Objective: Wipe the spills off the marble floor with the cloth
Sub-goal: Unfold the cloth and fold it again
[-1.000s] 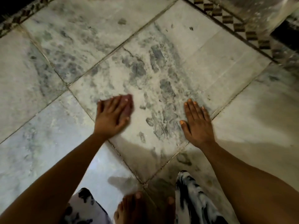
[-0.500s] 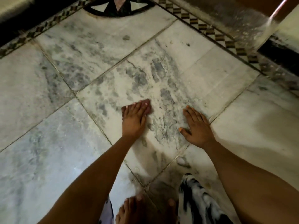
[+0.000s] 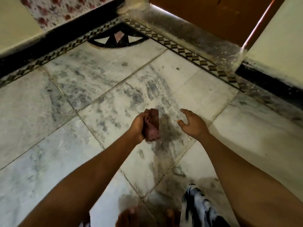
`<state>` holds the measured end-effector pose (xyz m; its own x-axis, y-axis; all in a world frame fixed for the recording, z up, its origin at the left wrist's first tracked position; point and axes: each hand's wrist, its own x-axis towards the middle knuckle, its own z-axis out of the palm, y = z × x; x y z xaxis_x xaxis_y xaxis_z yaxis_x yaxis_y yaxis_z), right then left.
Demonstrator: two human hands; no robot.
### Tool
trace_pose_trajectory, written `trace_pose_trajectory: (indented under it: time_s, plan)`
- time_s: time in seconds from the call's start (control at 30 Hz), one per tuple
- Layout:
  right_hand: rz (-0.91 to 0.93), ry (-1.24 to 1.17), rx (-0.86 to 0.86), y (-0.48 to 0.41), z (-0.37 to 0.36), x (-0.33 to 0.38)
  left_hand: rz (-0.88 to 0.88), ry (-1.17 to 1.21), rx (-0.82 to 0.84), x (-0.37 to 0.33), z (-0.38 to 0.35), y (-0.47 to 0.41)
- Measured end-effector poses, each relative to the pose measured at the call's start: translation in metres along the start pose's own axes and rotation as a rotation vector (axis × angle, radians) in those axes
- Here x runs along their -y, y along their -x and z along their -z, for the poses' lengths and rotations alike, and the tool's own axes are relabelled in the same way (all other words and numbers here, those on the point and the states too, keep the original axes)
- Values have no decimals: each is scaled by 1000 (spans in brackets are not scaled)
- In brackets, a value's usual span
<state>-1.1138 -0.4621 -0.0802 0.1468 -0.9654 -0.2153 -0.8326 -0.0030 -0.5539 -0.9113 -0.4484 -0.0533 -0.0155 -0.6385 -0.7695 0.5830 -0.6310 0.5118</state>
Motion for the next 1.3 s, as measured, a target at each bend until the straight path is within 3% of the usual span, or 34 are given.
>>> trace_pose_trajectory:
  time_s: [0.2,0.37,0.5,0.63,0.8,1.03,1.3]
  plan:
    - [15,-163,-197,-24,24,28,-13,-100,-17,-73,-21,6]
    - [55,-207,-206,-37,26,48,-64,-198,51,-102,-13,1]
    - [98,-159,-180,-54,21,51,-79,-115,32,-109,-1,-15]
    - [89,-170,-166,-77,11,50,-4,198,51,-117,4,-44]
    - [42,-209,-80,-90,22,76,-1,232,20,-144,-10,-50]
    - [-7,-264,-92,-73,83,149,50,301,-13,-198,-36,26]
    - [52,-300,-101,-20,217,263,-33,143,-96,-292,-91,190]
